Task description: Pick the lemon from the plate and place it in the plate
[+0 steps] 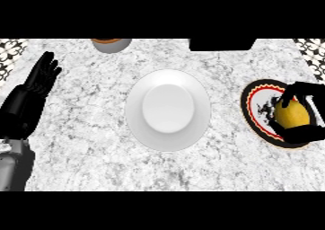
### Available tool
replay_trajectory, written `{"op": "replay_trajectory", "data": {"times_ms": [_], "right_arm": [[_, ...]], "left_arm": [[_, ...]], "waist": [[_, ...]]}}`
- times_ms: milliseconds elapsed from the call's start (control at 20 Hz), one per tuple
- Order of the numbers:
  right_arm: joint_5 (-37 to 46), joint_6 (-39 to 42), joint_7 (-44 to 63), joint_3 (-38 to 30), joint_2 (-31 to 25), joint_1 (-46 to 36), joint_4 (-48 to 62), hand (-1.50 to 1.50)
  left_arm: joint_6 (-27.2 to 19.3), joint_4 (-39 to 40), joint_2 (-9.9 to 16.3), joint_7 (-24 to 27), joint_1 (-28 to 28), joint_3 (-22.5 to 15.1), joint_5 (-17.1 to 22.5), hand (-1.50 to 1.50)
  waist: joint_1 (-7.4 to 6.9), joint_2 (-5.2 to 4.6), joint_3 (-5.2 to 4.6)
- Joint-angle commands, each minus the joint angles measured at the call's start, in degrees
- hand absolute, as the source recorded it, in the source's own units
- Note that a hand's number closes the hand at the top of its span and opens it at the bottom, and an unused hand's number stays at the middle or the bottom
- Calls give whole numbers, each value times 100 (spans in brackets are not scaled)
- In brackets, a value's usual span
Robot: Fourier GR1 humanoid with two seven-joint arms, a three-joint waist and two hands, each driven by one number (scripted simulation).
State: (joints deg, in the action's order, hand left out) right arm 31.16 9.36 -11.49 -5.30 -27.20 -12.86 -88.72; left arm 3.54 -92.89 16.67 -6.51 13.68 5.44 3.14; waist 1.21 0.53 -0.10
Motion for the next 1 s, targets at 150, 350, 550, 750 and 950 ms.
{"op": "replay_trajectory", "data": {"times_ms": [150, 350, 550, 750, 950], "right_arm": [[-125, 678, 1392, 424, 489, -482, -1257, 150], [295, 514, 2026, 1062, 1186, -751, -1325, 150], [632, 165, 2357, 1545, 1944, -1158, -712, 150], [956, -132, 2517, 1612, 2426, -2099, 584, 150], [1194, -839, 2735, 2119, 2701, -2572, 1614, 150]], "left_arm": [[49, 248, -49, 35, 310, 47, -63, 0], [214, -214, 9, -144, 43, 83, 50, 0], [99, -14, -53, -272, 375, 71, -58, 0], [345, -73, -69, 244, -178, 82, 6, 0], [163, 353, -205, 216, 345, -16, -205, 0]], "waist": [[-103, -49, 7], [-148, -46, 8], [-147, -56, 9], [-221, -67, 8], [-200, -76, 9]]}}
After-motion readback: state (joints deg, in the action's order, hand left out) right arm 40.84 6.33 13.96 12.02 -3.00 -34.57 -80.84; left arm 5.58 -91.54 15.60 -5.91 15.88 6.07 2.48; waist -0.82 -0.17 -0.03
